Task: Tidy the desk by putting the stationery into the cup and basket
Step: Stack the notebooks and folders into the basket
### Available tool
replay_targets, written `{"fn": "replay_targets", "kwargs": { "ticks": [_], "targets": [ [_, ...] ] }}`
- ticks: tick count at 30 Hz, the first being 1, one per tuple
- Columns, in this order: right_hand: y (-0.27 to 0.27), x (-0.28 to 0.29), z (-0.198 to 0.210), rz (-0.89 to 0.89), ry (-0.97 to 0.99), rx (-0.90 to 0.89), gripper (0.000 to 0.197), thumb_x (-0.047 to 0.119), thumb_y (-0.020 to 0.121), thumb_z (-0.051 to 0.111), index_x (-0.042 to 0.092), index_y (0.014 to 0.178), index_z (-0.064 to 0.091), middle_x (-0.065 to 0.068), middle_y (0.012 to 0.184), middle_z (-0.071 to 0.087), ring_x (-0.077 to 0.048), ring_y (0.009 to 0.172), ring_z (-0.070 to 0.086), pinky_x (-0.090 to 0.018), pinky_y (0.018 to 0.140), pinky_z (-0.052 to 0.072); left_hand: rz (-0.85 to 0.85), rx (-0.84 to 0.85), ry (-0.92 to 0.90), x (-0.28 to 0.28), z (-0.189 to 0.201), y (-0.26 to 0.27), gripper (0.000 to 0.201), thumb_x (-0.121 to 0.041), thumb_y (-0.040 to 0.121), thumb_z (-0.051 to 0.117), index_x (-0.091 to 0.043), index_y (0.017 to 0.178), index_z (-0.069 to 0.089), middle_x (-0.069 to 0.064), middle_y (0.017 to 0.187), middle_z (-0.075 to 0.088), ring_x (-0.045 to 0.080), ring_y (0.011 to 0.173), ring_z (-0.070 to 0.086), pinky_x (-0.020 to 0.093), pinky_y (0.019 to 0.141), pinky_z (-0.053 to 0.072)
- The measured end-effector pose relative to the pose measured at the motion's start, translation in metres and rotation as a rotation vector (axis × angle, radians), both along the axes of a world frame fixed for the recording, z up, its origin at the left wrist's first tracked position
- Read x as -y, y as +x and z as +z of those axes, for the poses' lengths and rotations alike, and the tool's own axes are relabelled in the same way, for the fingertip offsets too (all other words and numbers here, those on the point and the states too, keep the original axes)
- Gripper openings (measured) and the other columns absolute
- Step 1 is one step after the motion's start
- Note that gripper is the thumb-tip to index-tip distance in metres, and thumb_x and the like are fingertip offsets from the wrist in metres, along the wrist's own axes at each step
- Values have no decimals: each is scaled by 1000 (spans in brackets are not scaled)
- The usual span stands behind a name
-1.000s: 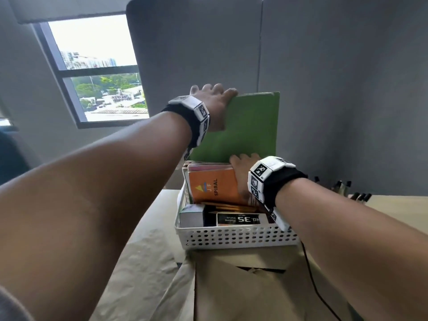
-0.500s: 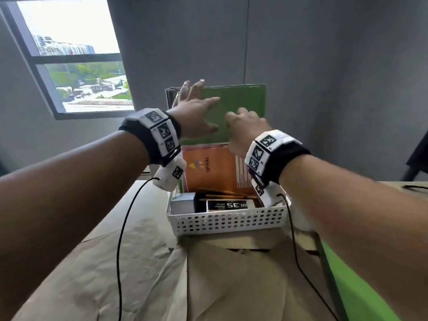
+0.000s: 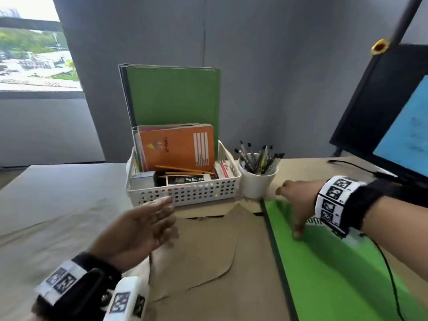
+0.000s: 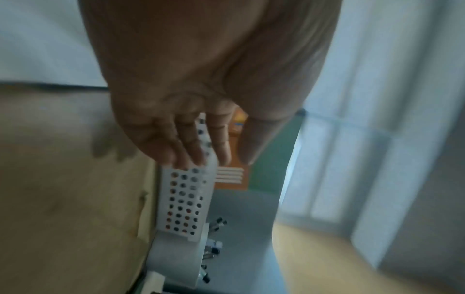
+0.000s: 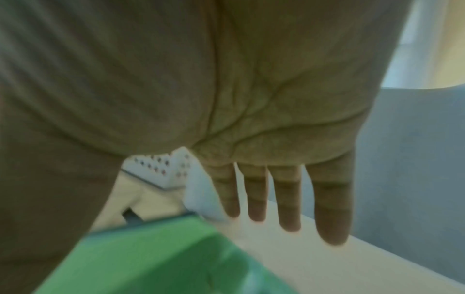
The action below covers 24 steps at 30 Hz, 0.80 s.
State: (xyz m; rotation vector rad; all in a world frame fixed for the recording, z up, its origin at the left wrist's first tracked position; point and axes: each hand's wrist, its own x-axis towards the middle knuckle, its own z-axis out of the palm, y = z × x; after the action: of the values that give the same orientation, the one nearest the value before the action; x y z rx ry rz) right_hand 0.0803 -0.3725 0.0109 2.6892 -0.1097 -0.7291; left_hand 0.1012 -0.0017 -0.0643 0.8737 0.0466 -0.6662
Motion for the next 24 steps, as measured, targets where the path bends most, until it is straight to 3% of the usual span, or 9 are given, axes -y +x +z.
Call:
{"fn": "replay_targets", "kwargs": {
  "ticks": [2, 6, 8, 11, 13, 17, 20, 22, 24],
  "targets": [
    [-1, 12, -11, -64, 50, 17, 137, 63, 41, 94, 25, 155, 28, 2, 146, 47, -26, 128, 54, -43, 101, 50, 15, -44, -117, 1, -14, -1, 88, -14, 48, 102, -10, 129, 65, 11, 102, 69, 23, 84, 69, 34, 70, 61],
    [-6, 14, -14, -82, 77, 23, 129, 65, 37, 94, 27, 147, 38, 2, 133, 49, -23, 120, 51, -42, 97, 50, 86, -82, -121, 0, -24, 2, 86, -9, 35, 104, -11, 113, 69, 11, 90, 69, 23, 77, 70, 33, 64, 61],
    [-11, 9, -10, -64, 74, 29, 128, 66, 36, 93, 26, 145, 38, 3, 128, 48, -21, 116, 49, -43, 97, 50, 95, -80, -121, 1, -23, 1, 77, -7, 42, 101, -11, 113, 68, 12, 90, 69, 23, 76, 70, 33, 64, 61],
    [-19, -1, 8, -76, 171, 81, 129, 65, 32, 94, 30, 141, 36, 9, 123, 45, -18, 104, 53, -46, 90, 54, 137, -89, -102, 4, -22, -2, 49, -12, 72, 80, -12, 118, 64, 12, 90, 68, 22, 74, 69, 31, 62, 61],
    [-23, -10, 26, -50, 270, 155, 130, 66, 26, 94, 38, 138, 33, 13, 126, 44, -16, 99, 56, -44, 86, 56, 135, -76, -87, 4, -22, -4, 49, -14, 78, 76, -11, 125, 63, 12, 93, 69, 22, 76, 70, 31, 63, 61],
    [-25, -43, 71, 64, 399, 302, 129, 71, 24, 92, 41, 137, 39, 17, 118, 40, -11, 102, 53, -37, 88, 54, -1, 130, -32, 1, -18, -8, 82, -18, 65, 95, -7, 138, 60, 19, 120, 67, 28, 96, 70, 38, 78, 61],
    [-19, -72, 98, 179, 496, 450, 121, 75, 29, 90, 36, 134, 44, 16, 112, 39, -9, 101, 51, -39, 93, 55, -161, 325, 95, 12, -1, -19, 61, -19, 82, 84, -7, 138, 61, 22, 135, 62, 31, 110, 65, 37, 91, 57],
    [-11, -93, 112, 281, 525, 584, 121, 78, 35, 87, 33, 138, 43, 12, 116, 39, -12, 107, 50, -41, 99, 52, -194, 446, 182, 25, 20, -27, 44, -15, 90, 75, -8, 132, 66, 21, 132, 66, 29, 108, 67, 38, 90, 58],
    [0, -112, 125, 371, 505, 704, 125, 77, 41, 86, 31, 147, 37, 8, 124, 38, -15, 117, 43, -41, 107, 43, -79, 546, 300, 34, 45, -31, 30, -3, 96, 63, -10, 124, 70, 15, 121, 73, 23, 100, 71, 37, 81, 61]
  ]
}}
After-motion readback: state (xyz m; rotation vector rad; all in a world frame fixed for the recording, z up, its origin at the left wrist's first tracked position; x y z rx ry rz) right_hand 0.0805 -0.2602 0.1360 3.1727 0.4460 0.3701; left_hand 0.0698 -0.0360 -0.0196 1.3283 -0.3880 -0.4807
